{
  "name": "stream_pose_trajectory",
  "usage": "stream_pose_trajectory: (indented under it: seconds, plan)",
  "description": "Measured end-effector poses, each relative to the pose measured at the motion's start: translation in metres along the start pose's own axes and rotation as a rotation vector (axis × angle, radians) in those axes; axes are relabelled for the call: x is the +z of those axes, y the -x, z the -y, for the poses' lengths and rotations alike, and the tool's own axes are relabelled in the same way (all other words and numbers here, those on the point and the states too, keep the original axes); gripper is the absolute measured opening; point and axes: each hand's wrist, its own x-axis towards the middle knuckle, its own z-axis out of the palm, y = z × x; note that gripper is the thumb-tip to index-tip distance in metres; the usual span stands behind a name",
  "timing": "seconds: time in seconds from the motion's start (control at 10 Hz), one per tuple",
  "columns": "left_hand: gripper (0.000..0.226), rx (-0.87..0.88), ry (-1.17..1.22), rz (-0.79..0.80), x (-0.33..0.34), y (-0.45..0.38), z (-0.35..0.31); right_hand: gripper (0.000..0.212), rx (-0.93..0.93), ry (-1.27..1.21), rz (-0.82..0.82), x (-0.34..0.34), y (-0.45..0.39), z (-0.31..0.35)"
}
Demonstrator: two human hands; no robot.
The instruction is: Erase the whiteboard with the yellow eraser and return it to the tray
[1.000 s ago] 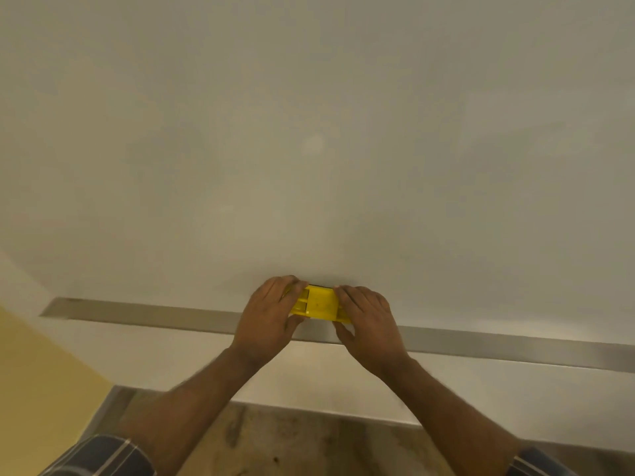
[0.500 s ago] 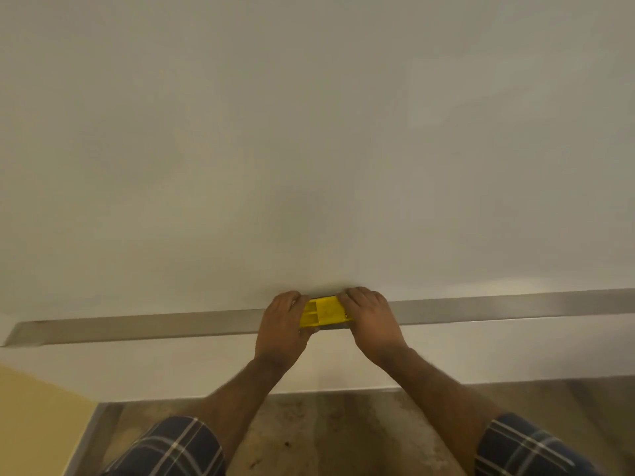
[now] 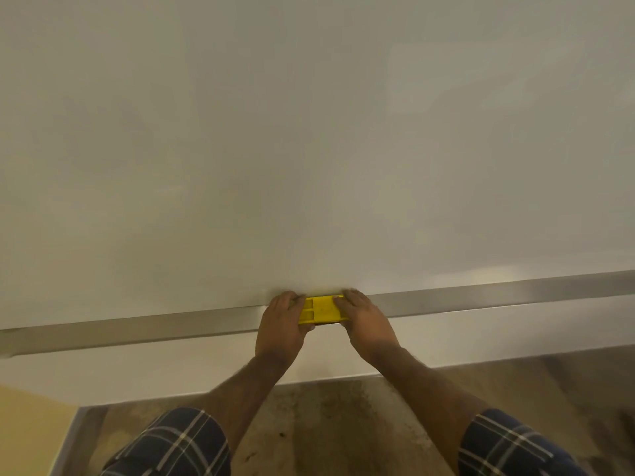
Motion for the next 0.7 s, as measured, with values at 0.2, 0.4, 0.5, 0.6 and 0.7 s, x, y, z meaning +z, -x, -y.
stream_pose_trajectory:
  seconds: [0.2, 0.4, 0.5, 0.6, 0.7]
  plan:
    - [0.057, -0.007, -0.026, -0.010, 0.006, 0.005, -0.003, 0.045, -0.003, 0.098, 0.051, 0.003, 0.003, -0.005]
    - [0.065, -0.036, -0.040, 0.042, 0.011, 0.025, -0.001, 0.051, 0.024, 0.050, 0.043, 0.001, 0.016, -0.004]
    - [0.071, -0.012, -0.037, 0.004, 0.010, 0.037, 0.000, 0.059, 0.035, 0.067, 0.033, 0.002, 0.025, -0.003]
    - [0.081, 0.019, -0.101, -0.068, 0.012, 0.052, -0.002, 0.068, 0.032, 0.111, 0.032, 0.005, 0.039, -0.002]
    - [0.084, 0.037, -0.116, -0.129, 0.008, 0.053, -0.011, 0.073, 0.021, 0.125, 0.022, 0.004, 0.040, 0.001]
